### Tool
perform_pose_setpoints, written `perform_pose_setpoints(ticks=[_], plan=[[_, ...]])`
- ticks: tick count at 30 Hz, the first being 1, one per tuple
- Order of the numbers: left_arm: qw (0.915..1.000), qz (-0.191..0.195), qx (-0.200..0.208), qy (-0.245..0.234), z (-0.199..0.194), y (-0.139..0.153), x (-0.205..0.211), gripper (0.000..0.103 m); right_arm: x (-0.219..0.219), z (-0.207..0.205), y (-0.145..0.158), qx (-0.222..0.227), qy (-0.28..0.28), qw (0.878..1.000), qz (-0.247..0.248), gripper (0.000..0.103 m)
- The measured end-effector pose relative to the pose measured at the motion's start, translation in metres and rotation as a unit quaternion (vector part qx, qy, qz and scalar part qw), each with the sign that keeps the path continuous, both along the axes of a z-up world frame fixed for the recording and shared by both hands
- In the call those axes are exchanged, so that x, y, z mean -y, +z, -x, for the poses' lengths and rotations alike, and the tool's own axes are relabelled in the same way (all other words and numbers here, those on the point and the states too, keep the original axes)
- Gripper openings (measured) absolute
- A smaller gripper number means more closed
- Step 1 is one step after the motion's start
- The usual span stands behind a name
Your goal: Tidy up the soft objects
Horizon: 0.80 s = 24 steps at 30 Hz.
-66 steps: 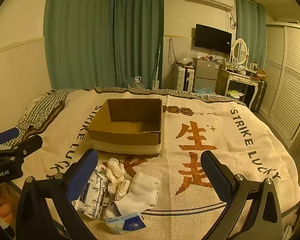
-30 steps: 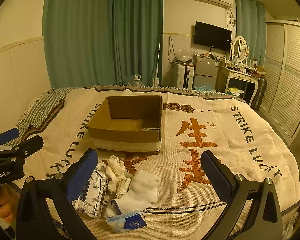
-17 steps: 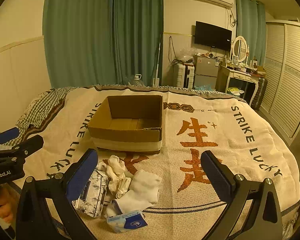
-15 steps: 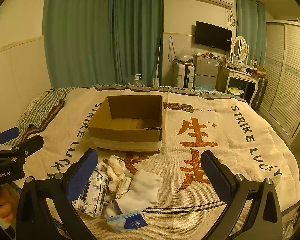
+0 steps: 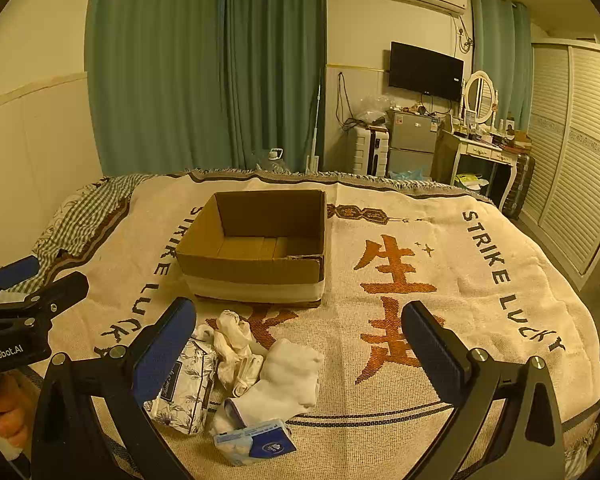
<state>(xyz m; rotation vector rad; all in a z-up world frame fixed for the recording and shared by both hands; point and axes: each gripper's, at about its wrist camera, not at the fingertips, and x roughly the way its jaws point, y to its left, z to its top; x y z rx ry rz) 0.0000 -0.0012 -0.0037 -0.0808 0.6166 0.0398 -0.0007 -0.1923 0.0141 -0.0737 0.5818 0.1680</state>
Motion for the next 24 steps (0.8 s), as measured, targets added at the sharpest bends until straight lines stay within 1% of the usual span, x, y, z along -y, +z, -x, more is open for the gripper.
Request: perform_pose_setpoints(ticks=[18,24], plan=[[1.0,0.0,0.002,-0.002,0.0005,0.0017,0.0004,0.102,-0.0057,0.0013,-0.0017,0.001,0.001,1.0,-0.001,0.103],[1.0,-0.001,0.005,-0.006,0.0033,0.0054,0.0014,0.102,-0.0056,0.0064,0.005,0.003,0.002,1.0,-0.003,0.103]])
